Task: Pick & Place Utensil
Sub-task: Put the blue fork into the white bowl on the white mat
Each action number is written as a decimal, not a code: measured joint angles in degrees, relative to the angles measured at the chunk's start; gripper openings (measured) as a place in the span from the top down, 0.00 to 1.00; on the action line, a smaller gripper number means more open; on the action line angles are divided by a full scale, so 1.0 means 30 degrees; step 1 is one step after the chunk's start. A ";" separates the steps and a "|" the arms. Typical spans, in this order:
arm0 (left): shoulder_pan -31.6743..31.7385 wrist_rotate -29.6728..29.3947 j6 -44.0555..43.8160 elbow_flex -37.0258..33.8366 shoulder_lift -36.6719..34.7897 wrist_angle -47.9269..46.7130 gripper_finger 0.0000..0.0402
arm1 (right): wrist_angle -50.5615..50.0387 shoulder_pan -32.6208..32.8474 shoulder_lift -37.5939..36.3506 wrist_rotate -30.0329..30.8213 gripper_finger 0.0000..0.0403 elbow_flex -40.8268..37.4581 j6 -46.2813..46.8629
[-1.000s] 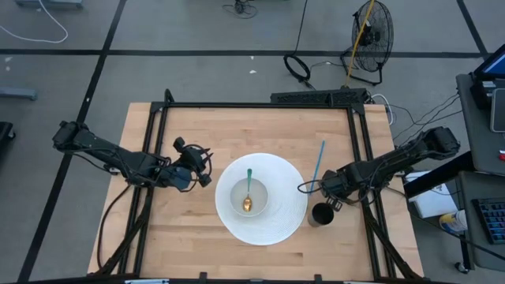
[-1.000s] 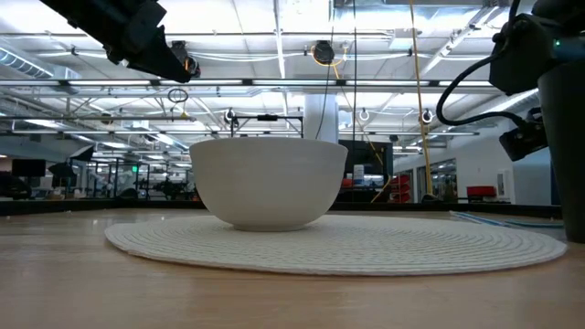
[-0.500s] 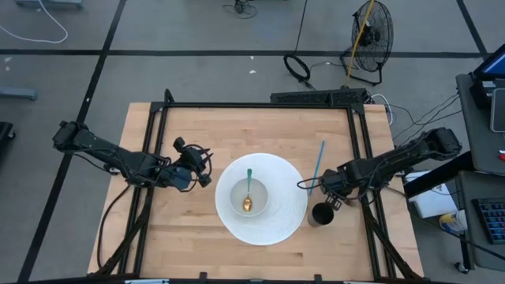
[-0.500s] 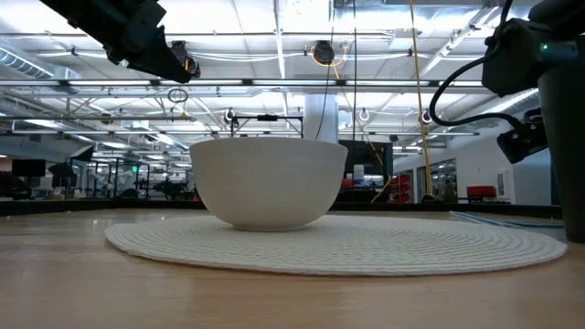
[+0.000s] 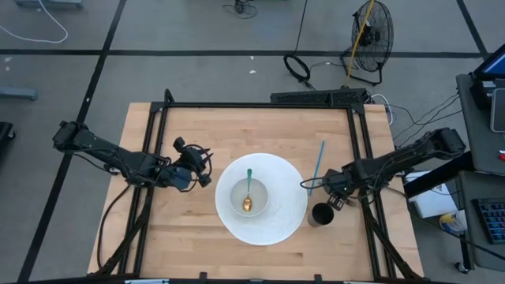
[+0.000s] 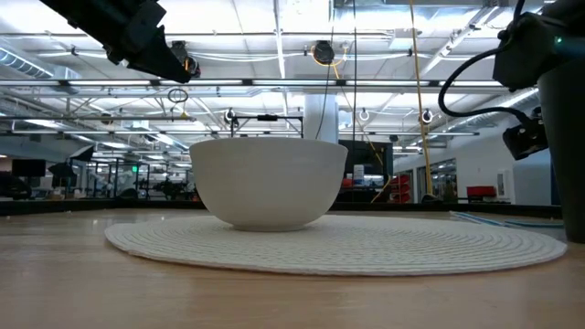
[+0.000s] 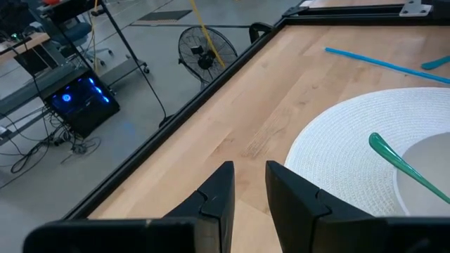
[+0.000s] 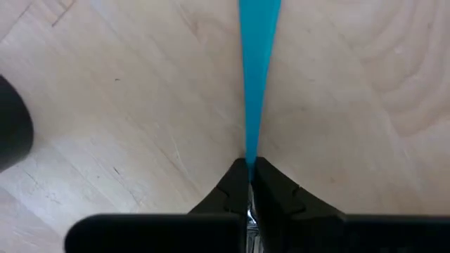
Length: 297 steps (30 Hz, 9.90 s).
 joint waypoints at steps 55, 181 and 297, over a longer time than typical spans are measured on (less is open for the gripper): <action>0.0000 -0.0073 -0.1563 -0.1326 0.0000 0.0121 0.78 | 0.1160 -0.0872 -0.5492 0.3948 1.00 -0.0007 -0.3294; 0.2950 1.2453 0.3976 -0.1319 0.6062 1.6637 0.78 | 3.9220 -0.3437 1.4749 0.1569 1.00 0.6215 -1.3666; 0.4087 1.5956 -0.0906 -0.1333 1.0870 1.8209 0.87 | 1.3472 -0.2069 -0.5177 0.6155 0.46 0.6193 -1.7079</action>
